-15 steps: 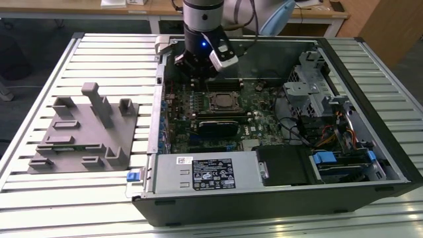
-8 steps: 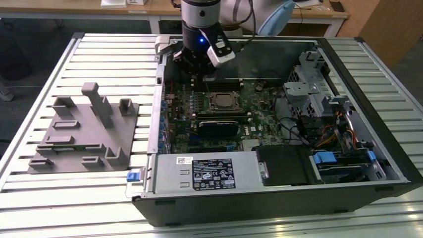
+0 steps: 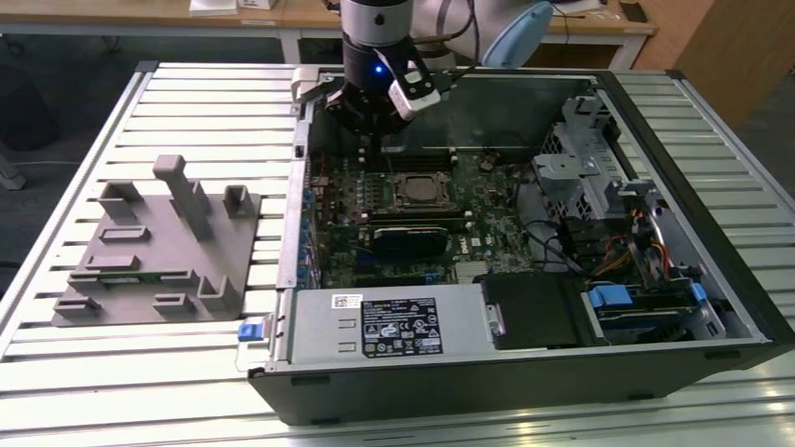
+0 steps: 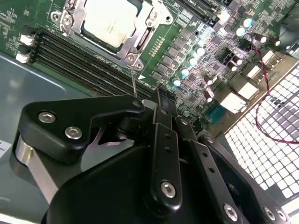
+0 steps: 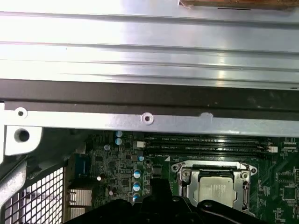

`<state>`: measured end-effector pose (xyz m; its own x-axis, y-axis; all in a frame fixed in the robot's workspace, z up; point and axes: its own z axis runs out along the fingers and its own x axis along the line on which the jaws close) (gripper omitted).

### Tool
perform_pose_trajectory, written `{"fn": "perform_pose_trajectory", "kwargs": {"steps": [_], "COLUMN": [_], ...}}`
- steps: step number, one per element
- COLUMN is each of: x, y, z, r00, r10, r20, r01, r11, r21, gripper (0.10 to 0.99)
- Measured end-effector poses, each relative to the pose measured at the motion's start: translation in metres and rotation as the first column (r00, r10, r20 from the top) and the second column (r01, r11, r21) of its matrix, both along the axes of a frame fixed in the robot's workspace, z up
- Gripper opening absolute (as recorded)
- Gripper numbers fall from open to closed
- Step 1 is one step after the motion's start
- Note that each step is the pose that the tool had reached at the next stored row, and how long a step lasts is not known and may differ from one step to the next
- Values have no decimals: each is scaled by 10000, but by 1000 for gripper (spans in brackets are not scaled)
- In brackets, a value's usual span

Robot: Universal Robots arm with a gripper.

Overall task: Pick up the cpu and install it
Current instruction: 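Install the first cpu locking lever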

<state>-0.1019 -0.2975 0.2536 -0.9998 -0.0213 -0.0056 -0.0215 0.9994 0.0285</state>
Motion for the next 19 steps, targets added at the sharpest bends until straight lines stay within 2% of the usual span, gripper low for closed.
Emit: {"fn": "perform_pose_trajectory", "kwargs": {"steps": [2,6,15,19], "x": [3,47,244,261], "y": [1,3,9,8], "z": [0,-1,-3,-3], "r00": [10000,10000,10000,10000], "r10": [1,0,0,-1], "r20": [21,27,26,28], "r01": [-1,0,0,1], "r11": [10000,10000,10000,10000], "r21": [1,3,3,4], "gripper": [106,106,106,106]}}
